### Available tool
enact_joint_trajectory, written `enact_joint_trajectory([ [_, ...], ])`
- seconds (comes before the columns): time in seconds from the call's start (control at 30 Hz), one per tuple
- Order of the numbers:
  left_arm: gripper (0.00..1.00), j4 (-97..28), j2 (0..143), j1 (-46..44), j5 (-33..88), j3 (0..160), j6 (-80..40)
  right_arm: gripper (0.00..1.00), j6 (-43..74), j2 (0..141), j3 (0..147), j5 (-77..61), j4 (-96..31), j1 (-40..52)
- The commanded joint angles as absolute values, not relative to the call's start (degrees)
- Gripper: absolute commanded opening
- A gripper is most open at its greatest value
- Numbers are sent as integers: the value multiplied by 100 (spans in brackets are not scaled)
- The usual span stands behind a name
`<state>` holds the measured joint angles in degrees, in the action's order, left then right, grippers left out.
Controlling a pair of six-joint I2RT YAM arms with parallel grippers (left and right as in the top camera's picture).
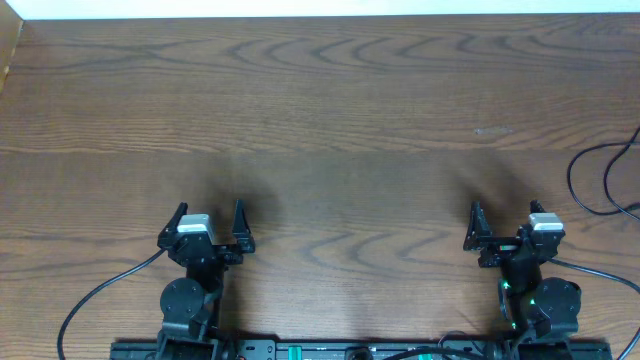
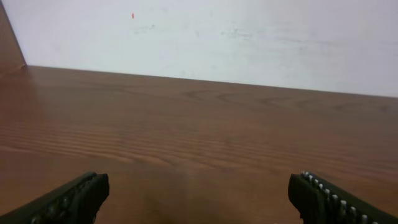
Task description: Untangle cables
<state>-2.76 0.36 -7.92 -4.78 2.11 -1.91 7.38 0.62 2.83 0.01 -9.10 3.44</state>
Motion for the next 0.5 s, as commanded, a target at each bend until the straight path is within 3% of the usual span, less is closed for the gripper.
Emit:
enact_joint_trajectory([
  [0.0, 98, -392, 10, -766, -440, 23, 102, 99, 720, 32, 248, 51, -899, 303],
  [0.47, 98, -397, 21, -768, -233, 23, 104, 99, 720, 32, 248, 49, -899, 303],
])
